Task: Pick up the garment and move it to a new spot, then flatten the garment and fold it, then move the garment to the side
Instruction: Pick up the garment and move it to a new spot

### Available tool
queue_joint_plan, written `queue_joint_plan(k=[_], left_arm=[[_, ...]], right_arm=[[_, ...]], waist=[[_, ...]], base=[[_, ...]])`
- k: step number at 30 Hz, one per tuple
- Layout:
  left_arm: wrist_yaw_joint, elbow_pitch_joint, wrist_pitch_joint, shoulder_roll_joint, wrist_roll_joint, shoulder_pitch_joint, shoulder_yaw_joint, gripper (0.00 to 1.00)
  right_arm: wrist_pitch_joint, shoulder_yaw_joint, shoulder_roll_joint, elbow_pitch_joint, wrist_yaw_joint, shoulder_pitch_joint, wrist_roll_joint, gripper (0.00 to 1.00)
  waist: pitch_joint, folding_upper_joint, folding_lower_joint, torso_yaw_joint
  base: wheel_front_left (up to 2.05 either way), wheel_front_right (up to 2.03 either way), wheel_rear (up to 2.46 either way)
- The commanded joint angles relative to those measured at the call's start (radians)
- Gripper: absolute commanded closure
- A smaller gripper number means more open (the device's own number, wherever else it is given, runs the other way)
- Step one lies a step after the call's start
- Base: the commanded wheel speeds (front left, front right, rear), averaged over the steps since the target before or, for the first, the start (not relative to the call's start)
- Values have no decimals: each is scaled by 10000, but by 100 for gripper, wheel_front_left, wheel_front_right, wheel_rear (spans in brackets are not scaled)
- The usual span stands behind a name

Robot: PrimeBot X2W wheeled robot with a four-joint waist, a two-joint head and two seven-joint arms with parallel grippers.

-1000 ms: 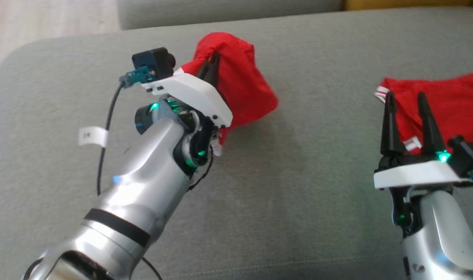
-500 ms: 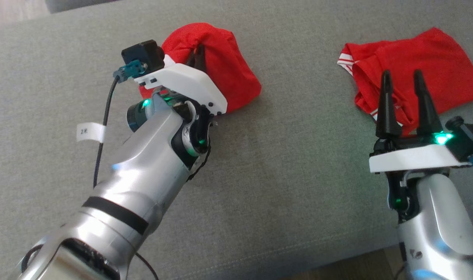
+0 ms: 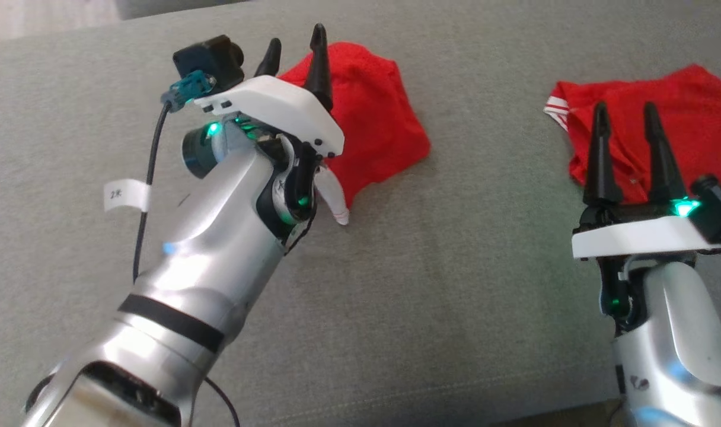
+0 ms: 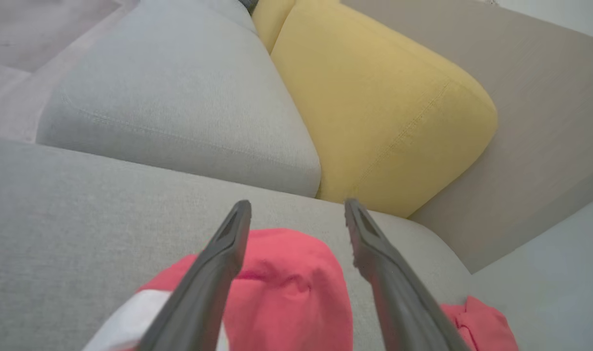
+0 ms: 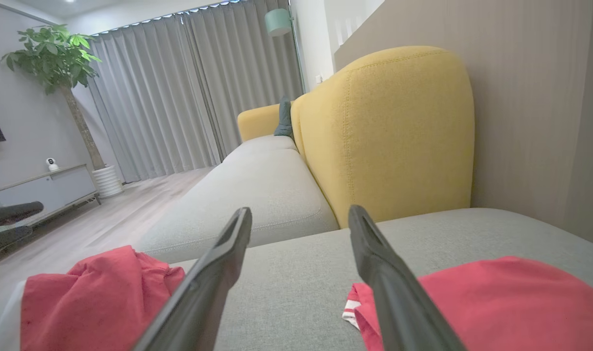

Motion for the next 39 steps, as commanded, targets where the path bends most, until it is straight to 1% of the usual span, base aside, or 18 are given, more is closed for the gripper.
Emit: queue_joint_plan(k=[1,6,8,11,16,18,20,21,24,29,34,39], left_arm=[[-102,-358,-123,205,411,-594,452,0],[-349,-463,-123,308,1363,-542,994,0],[-463,-598,-123,550,1781,-431,1153,0],[-649,-985,-123,1115,2513,-61,1275,0],[-886,-2086,-123,2033,3335,1423,1781,0],[-866,-2639,-123,2293,3612,2285,2101,0],[-892,-3251,-123,2421,3834,3256,2489,0],[-892,-3251,-123,2421,3834,3256,2489,0],[-908,-4185,-124,2372,4298,4669,3180,0],[-1141,-5210,-124,1713,4990,6397,4335,0],[-1634,-5356,-124,1207,5656,6940,4941,0],[-2065,-5160,-124,884,6067,7021,5260,0]], right_arm=[[-106,107,-16,-293,-9,-127,-91,0],[-106,-204,-16,-294,-9,54,-242,0],[-106,-320,-16,-306,-9,121,-300,0],[-106,-474,-16,-341,-9,259,-371,0],[-106,-520,-16,-380,-9,584,-395,0],[-106,-508,-16,-388,-9,727,-352,0],[-106,-468,-16,-377,-9,877,-297,0],[-106,-468,-16,-377,-9,877,-297,0],[-103,-378,-16,-337,-9,1112,-240,0],[-94,-247,-16,-291,-9,1367,-198,0],[-22,55,-16,-330,-9,1414,-220,0],[276,1385,-16,-289,-9,1576,-178,0]], waist=[[-206,0,0,333],[-470,0,0,831],[-578,0,0,1020],[-748,0,0,1299],[-1014,0,0,1738],[-1103,0,0,1876],[-1190,0,0,1985],[-1190,0,0,1985],[-1307,0,0,2132],[-1428,0,0,2277],[-1488,0,0,2374],[-1400,0,0,2511]], base=[[0,0,0],[0,0,0],[0,0,0],[0,0,0],[0,0,0],[0,0,0],[0,0,0],[0,0,0],[0,0,0],[0,0,0],[0,0,0],[0,0,0]])
